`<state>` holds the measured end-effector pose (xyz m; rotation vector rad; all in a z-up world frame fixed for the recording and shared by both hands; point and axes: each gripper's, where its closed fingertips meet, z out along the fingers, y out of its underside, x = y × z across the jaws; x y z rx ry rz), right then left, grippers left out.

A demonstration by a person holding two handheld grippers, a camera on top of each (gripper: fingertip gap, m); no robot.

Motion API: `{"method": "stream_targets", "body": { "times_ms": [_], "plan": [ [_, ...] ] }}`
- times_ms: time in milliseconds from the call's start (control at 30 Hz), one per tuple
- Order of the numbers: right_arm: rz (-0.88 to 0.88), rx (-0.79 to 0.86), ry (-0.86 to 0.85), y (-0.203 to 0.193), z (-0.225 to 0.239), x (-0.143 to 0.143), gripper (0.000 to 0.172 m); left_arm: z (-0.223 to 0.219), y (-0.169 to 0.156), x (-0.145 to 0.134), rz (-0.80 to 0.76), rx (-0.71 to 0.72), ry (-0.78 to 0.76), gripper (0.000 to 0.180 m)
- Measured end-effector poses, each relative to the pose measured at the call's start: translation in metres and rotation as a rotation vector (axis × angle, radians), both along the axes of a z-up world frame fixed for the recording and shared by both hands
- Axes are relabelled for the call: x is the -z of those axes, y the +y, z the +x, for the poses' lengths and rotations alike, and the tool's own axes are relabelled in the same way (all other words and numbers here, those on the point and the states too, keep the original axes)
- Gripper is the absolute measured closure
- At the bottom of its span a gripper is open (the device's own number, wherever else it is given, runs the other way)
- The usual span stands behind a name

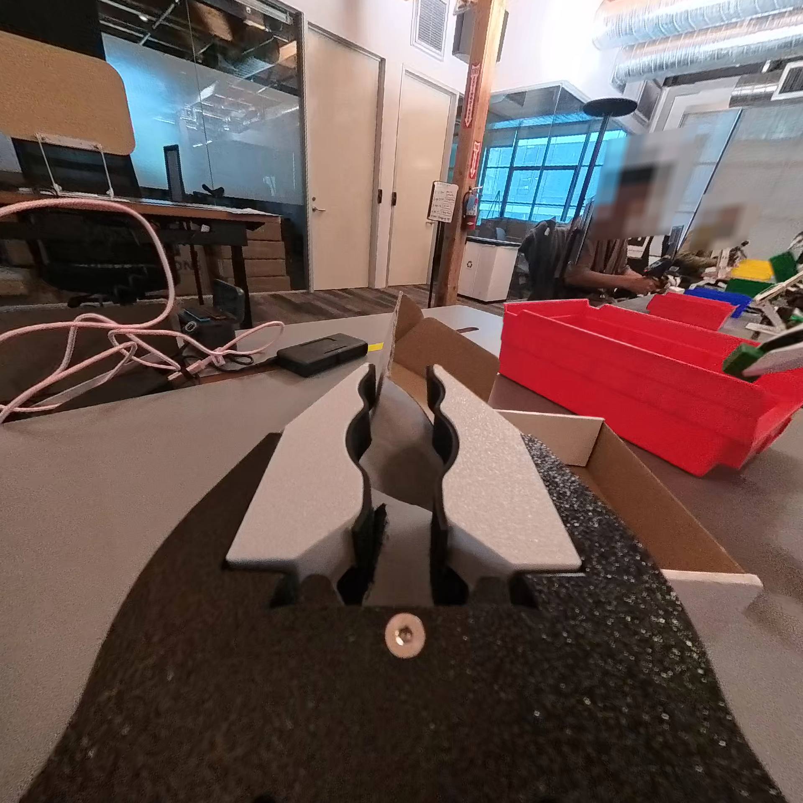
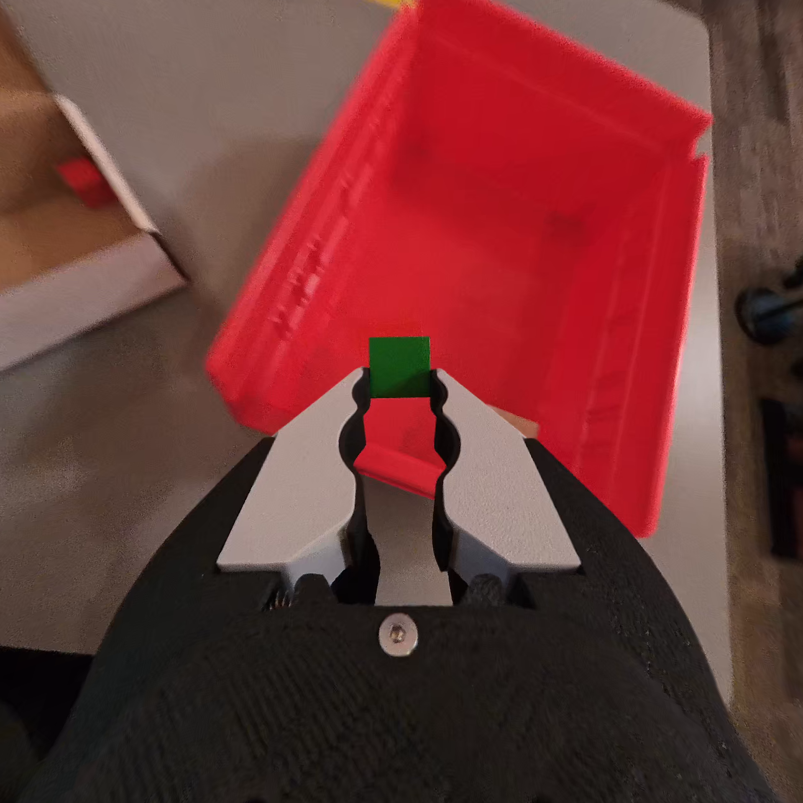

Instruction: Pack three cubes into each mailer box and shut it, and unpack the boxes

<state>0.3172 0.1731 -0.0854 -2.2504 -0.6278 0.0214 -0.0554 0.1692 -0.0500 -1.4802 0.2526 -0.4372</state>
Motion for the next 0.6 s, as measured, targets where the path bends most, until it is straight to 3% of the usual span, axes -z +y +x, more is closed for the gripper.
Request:
{"method": "stream_targets", "body": {
  "times_ms": [267, 500, 600],
  "plan": [
    [-0.182, 0.114, -0.072, 0.017, 0.038, 0.053, 0.146, 0.001, 0.0, 0.001, 0.01, -0.005, 0.038, 0.159],
    [-0.281, 0.131, -0.116, 0.017, 0.043, 0.072, 0.145, 0.0, 0.001, 0.002, 0.004, -0.006, 0.037, 0.159],
    [-0.245, 0.115, -0.077, 0.019, 0.037, 0.066, 0.124, 0.0, 0.001, 0.003, 0.002, -0.005, 0.035, 0.159]
  ]
}}
